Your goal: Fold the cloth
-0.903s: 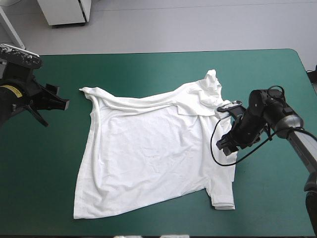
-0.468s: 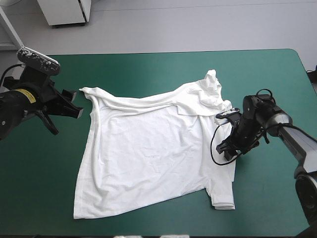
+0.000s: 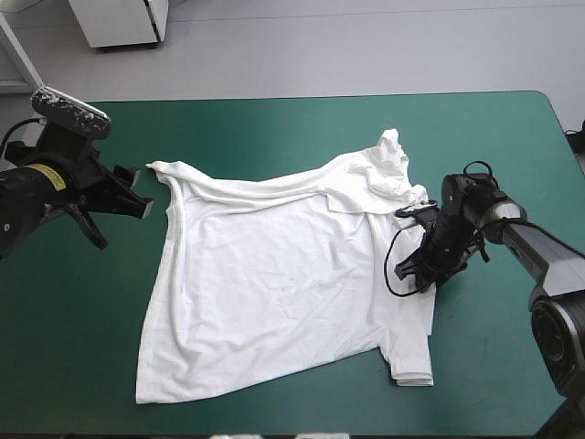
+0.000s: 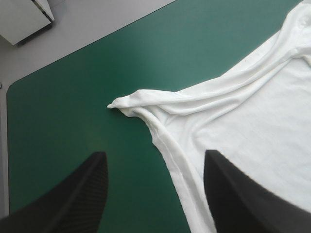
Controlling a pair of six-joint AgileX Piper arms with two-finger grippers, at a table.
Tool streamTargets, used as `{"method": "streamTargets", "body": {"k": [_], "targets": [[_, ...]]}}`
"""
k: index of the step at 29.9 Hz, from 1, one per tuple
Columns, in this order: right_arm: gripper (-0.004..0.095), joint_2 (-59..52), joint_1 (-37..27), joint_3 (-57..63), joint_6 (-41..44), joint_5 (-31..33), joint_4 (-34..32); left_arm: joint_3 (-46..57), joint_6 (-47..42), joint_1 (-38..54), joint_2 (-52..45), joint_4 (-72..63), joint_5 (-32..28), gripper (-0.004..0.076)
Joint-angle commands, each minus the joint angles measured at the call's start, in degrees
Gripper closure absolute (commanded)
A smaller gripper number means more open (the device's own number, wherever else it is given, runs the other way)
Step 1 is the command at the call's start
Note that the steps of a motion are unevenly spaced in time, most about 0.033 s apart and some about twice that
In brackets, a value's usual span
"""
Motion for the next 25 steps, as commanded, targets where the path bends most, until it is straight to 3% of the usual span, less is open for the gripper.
{"method": "streamTargets", "body": {"k": [1, 2, 7, 13, 25], "targets": [[0.0824, 0.4, 0.2, 0.0, -3.1, -5.6, 3.0, -1.1, -0.2, -0.4, -1.1, 1.3, -3.1, 0.0293], [0.0913, 0.4, 0.2, 0.0, -4.0, -6.6, 2.6, -1.1, -0.2, -0.4, -1.1, 1.6, -3.1, 0.0293], [0.0921, 0.4, 0.2, 0.0, -3.3, -8.9, -3.3, -1.1, -0.2, -0.4, -1.2, 2.2, -3.1, 0.0293], [0.0921, 0.2, -1.9, 0.0, 4.0, -8.6, -17.9, -1.1, -0.4, -0.4, -1.2, 3.0, -3.0, 0.0293], [0.0921, -0.1, -14.0, -10.7, 3.3, -7.5, -18.1, -1.1, -0.7, -0.4, -1.2, 3.0, -3.1, 0.0293]]}}
